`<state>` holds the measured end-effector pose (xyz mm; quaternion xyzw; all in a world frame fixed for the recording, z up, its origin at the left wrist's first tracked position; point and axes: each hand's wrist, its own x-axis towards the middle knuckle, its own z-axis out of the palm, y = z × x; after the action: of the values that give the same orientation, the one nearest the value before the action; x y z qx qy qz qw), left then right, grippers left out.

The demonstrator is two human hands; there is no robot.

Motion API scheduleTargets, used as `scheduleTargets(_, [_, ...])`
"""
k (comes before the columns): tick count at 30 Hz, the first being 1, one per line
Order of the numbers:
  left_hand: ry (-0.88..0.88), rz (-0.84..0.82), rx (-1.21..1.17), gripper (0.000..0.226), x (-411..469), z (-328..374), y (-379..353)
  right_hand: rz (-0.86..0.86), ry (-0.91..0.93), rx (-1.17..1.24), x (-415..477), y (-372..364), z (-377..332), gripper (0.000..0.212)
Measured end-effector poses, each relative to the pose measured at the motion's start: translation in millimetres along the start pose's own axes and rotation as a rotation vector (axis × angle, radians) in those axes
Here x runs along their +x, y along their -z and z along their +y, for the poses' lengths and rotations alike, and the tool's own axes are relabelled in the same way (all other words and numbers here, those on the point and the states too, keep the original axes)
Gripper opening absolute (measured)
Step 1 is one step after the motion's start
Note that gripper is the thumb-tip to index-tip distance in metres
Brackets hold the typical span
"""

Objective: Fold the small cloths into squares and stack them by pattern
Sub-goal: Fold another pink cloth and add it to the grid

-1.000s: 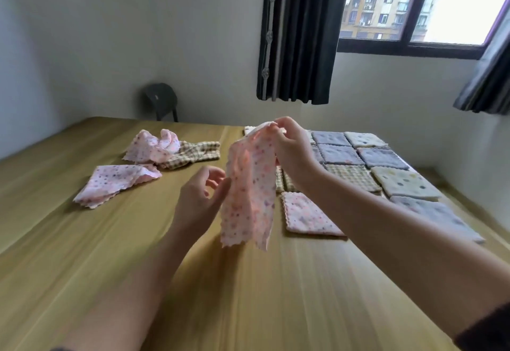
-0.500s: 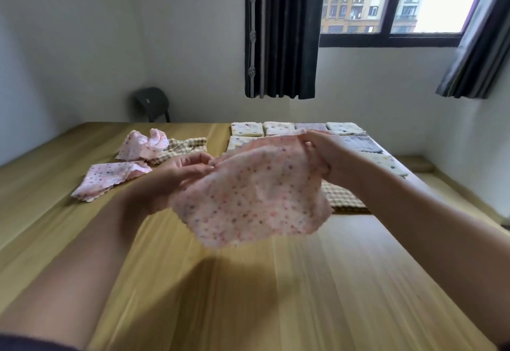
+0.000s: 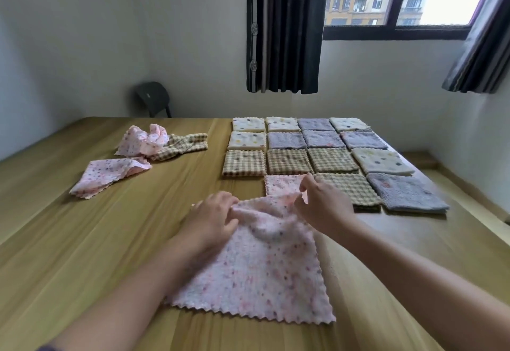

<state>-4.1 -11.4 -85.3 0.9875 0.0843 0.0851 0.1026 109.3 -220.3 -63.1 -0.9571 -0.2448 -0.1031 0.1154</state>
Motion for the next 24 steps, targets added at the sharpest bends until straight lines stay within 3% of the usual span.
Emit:
scheduleTargets(3, [-0.057, -0.07, 0.062, 0.08, -12.3, 4.5, -17.8, 0.048, 0.167, 0.092, 4.5, -10.0, 2.1, 0.029])
scheduleTargets(6, [-0.068, -0.162, 0.103, 0.105, -16.6, 1.0, -24.1, -0.139, 0.245, 0.191, 9.0, -22.9, 5.9, 0.033])
scheduleTargets(10, [-0.011, -0.2, 0.134, 0.098, -25.9, 1.6, -23.1, -0.158, 0.24, 0.18, 3.1, -31.2, 8.4, 0.039])
scheduleTargets(14, [-0.001, -0.077, 0.122, 0.087, -41.4, -0.7, -20.1, -0.068, 0.328, 0.139, -7.4, -31.0, 4.2, 0.046])
scheduleTargets(17, [-0.039, 0.058, -0.018, 0.082, -51.7, -4.7, -13.9, -0.003, 0.451, 0.223, -24.4, -23.3, -6.4, 0.046])
scheduleTargets(24, [-0.254, 0.077, -0.175, 0.064, -82.5, -15.1, -2.1, -0.162, 0.6, 0.261, -76.8, -13.0, -17.9, 0.053])
